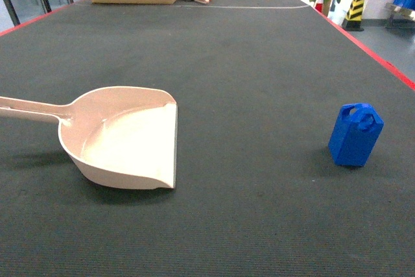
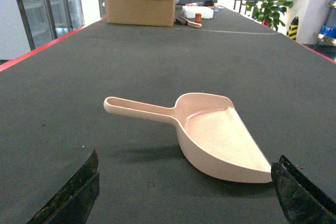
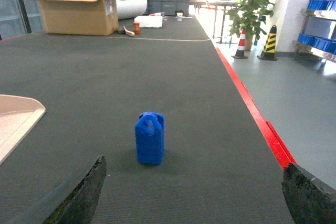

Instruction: Place part in tray to right shelf

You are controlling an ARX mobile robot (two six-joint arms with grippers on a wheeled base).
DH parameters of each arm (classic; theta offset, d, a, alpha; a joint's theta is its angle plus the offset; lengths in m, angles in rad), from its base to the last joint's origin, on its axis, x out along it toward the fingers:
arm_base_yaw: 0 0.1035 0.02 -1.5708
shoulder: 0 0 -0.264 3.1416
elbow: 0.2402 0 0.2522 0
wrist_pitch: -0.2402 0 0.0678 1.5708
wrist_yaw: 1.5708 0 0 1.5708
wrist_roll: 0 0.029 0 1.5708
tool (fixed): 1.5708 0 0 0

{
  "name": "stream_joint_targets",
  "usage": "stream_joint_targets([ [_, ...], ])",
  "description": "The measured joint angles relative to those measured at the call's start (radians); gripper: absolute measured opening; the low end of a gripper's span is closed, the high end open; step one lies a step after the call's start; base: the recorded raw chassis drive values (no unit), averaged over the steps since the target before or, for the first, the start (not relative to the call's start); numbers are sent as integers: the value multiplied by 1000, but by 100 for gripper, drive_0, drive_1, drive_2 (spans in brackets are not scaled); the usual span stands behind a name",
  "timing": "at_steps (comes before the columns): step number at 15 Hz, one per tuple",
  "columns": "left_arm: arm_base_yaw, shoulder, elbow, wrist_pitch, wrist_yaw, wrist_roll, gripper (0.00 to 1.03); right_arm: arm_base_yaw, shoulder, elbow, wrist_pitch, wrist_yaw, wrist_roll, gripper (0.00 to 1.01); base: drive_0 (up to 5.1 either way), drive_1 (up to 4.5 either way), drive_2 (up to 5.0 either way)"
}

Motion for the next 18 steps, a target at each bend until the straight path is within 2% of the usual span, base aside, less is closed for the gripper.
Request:
stream_joint_targets([
  [18, 0, 0, 0, 0, 0, 0, 98, 0, 0, 0, 0, 0, 0, 98, 0, 0, 0],
])
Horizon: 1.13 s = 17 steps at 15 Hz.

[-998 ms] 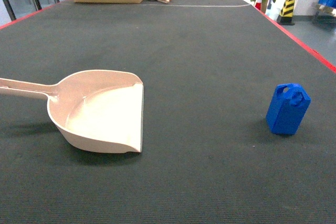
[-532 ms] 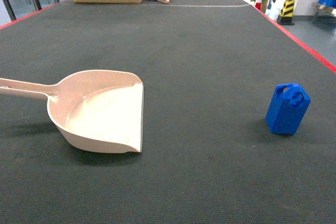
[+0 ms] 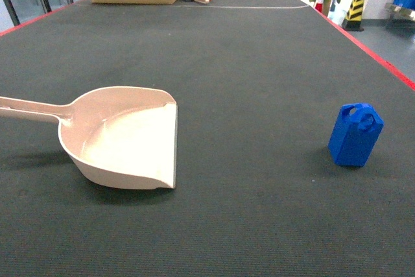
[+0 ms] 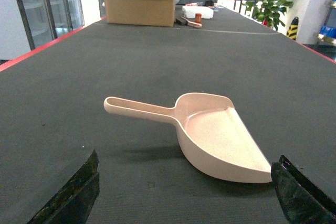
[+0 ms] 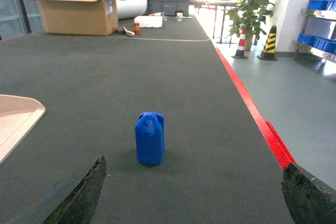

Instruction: Place part in tray to right shelf

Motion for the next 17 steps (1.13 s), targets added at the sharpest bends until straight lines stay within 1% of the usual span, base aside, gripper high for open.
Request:
stream_joint_targets([
  [17, 0, 0, 0, 0, 0, 0, 98, 0, 0, 0, 0, 0, 0, 98, 0, 0, 0],
])
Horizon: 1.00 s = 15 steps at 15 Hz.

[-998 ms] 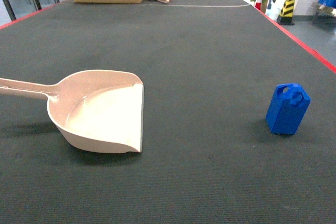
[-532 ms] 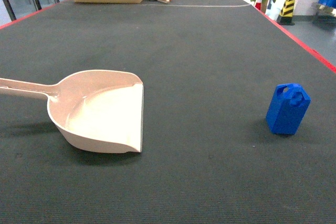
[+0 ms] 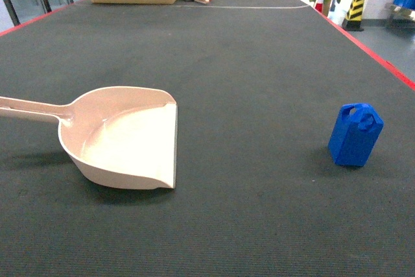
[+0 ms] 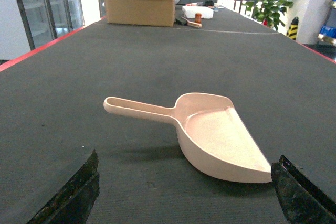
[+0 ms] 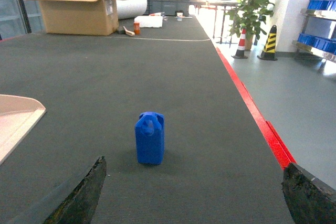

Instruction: Place part in tray to right shelf

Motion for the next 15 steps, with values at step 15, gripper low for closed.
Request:
stream_joint_targets([
  [15, 0, 0, 0, 0, 0, 0, 98, 0, 0, 0, 0, 0, 0, 98, 0, 0, 0],
])
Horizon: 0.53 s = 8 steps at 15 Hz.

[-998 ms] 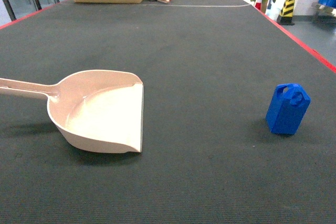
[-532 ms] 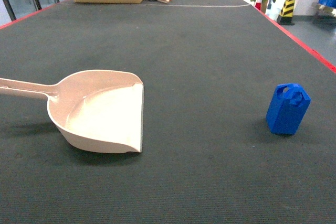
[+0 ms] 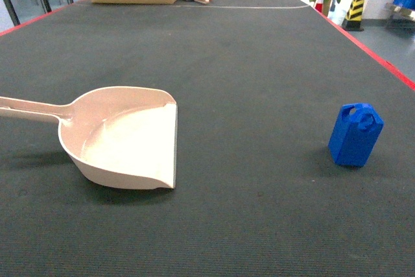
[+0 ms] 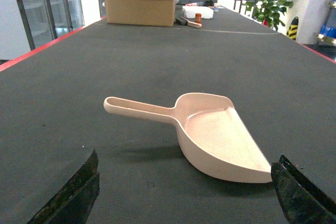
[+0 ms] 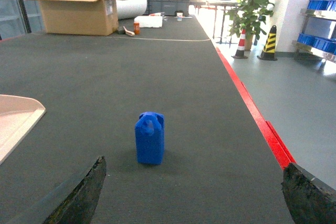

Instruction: Place part in tray to right shelf

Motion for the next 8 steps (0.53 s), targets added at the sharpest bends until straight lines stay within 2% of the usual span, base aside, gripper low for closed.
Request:
stream_joint_targets([
  [8, 0, 0, 0, -1, 0, 0, 98, 0, 0, 0, 0, 0, 0, 98, 0, 0, 0],
])
